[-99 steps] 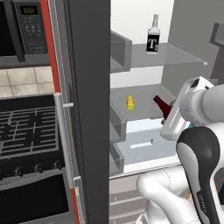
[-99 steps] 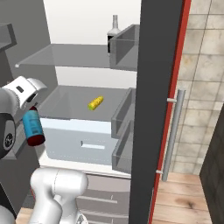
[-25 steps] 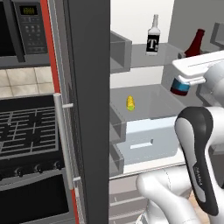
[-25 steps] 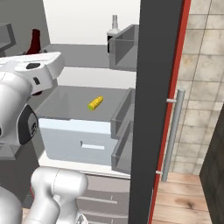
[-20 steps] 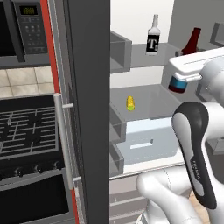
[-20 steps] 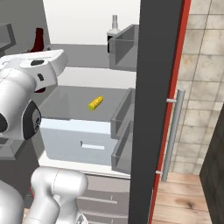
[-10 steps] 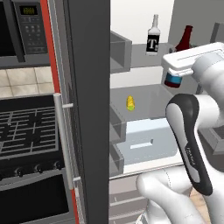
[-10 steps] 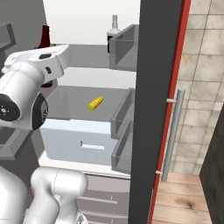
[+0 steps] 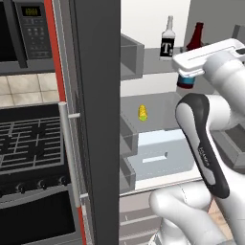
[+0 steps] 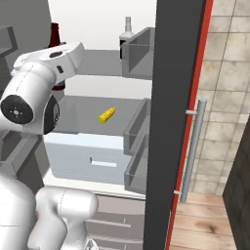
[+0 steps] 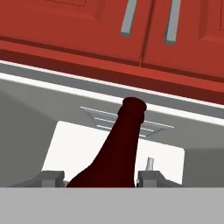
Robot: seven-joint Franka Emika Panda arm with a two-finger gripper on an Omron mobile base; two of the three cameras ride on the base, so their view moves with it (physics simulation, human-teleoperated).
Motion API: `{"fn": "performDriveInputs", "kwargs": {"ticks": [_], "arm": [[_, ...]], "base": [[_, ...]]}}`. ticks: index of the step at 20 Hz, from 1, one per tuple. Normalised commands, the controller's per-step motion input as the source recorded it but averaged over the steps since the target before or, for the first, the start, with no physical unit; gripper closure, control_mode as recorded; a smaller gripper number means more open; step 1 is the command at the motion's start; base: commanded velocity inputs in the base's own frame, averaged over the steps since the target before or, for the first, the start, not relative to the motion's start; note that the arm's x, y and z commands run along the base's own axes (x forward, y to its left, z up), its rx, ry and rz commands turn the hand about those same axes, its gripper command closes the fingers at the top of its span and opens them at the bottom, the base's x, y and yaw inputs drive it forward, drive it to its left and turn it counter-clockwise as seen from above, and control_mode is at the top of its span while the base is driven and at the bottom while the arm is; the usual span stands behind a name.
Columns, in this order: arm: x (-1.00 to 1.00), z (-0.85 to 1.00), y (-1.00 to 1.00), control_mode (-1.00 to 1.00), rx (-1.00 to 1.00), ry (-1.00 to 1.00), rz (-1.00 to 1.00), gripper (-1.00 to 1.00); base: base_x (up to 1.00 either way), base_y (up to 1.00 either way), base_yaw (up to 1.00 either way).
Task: Place the liquor and beer on the top shelf of the fridge to keep them out of children's reach, and place the corn on lower shelves for easy access.
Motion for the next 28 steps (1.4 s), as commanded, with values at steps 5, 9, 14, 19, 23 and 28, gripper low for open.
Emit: {"fn": "performDriveInputs", "kwargs": {"ticks": [5, 9, 14, 19, 23, 28], "arm": [[0.23, 0.13, 0.00, -1.00, -0.06, -0.05, 0.00, 1.00], [0.27, 0.04, 0.00, -1.00, -0.05, -0.04, 0.00, 1.00], [0.32, 0.00, 0.08, -1.00, -0.02, -0.03, 0.00, 1.00], [0.34, 0.00, 0.21, -1.00, 0.00, -0.03, 0.00, 1.00], [0.34, 0.00, 0.19, -1.00, 0.00, -0.02, 0.00, 1.00], [0.31, -0.10, 0.12, -1.00, 0.00, 0.00, 0.00, 1.00]], "base": [[0.00, 0.00, 0.00], [0.00, 0.00, 0.00], [0.00, 0.00, 0.00], [0.00, 0.00, 0.00], [0.00, 0.00, 0.00], [0.00, 0.00, 0.00]]}}
